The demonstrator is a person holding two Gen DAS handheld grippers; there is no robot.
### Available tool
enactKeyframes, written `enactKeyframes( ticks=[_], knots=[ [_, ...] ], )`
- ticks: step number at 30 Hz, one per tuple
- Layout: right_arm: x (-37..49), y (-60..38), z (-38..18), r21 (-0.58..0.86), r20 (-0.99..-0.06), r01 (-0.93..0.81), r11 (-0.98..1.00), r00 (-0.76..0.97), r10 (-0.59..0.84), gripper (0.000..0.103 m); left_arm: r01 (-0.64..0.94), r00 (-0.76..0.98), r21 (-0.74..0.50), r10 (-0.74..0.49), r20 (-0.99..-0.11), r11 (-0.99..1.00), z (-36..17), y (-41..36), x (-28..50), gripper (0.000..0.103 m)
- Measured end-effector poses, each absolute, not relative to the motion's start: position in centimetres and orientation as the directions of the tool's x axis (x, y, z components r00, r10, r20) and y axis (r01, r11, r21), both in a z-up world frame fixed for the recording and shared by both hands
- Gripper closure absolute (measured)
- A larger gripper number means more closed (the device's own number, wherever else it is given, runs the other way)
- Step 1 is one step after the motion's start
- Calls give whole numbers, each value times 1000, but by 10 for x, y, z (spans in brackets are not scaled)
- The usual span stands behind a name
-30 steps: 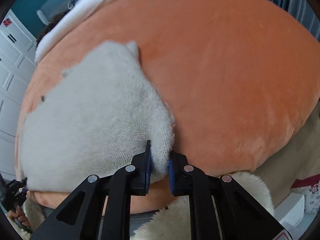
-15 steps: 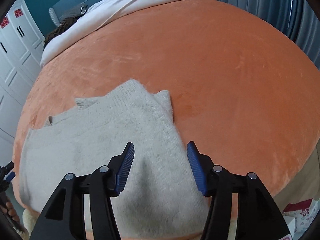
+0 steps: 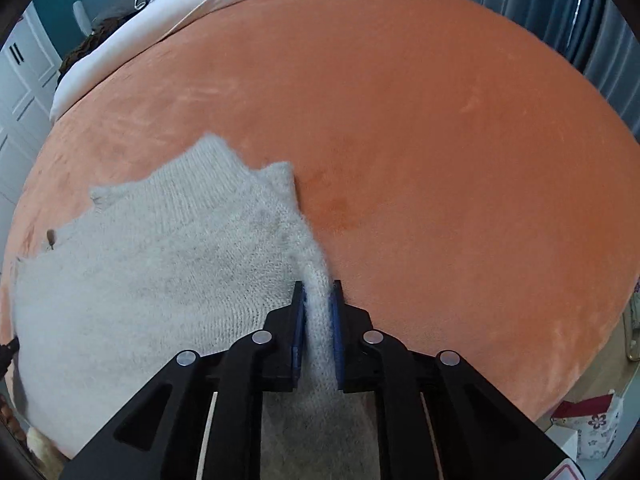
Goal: Fold small clothes
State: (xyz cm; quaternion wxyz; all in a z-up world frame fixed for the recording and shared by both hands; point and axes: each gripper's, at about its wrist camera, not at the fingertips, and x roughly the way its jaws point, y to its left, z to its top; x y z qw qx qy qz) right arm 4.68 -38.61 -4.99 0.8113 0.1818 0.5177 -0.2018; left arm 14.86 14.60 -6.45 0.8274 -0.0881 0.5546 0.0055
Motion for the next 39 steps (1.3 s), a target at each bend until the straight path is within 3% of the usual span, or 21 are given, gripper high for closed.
enactKeyframes(
  ticks=[3,6,9,12,16,19,23,27,32,33,35,39],
  knots=[
    [31,-367,-4,124,-850,525,842,494,-183,84,-71,448,-152,-104,-888,986,-33,139,131,89],
    [28,-325,17,188,-824,412,892,560,-85,80,1,474,-200,-176,-863,980,-12,116,104,85],
    [38,-272,1,266,-844,288,920,531,78,83,78,426,-231,-242,-872,970,-21,82,83,77],
    [50,-226,-43,229,-901,221,948,418,120,84,104,337,-208,-231,-913,973,-55,56,73,76],
    [50,-201,-44,81,-913,154,985,407,12,83,134,365,-132,-173,-915,982,-60,46,61,72],
    [33,-204,-19,121,-884,154,981,465,36,83,120,342,-145,-178,-923,982,-57,50,61,67],
    [14,-211,-61,119,-915,167,979,400,43,86,115,347,-140,-171,-922,984,-63,54,61,64],
    [13,-202,-33,160,-893,196,967,446,58,83,136,344,-107,-149,-927,985,-59,52,55,64],
    [20,-195,-21,226,-875,195,954,470,111,83,75,377,-203,-216,-901,976,-45,80,42,63],
    [24,-194,-21,228,-879,194,954,463,116,83,47,399,-219,-219,-890,975,-40,91,39,59],
    [34,-185,-19,234,-878,181,955,461,128,83,-40,456,-277,-229,-860,960,-31,123,34,43],
    [51,-166,-9,232,-873,134,963,466,145,83,-256,517,-379,-205,-831,889,-34,187,26,37]
  ],
)
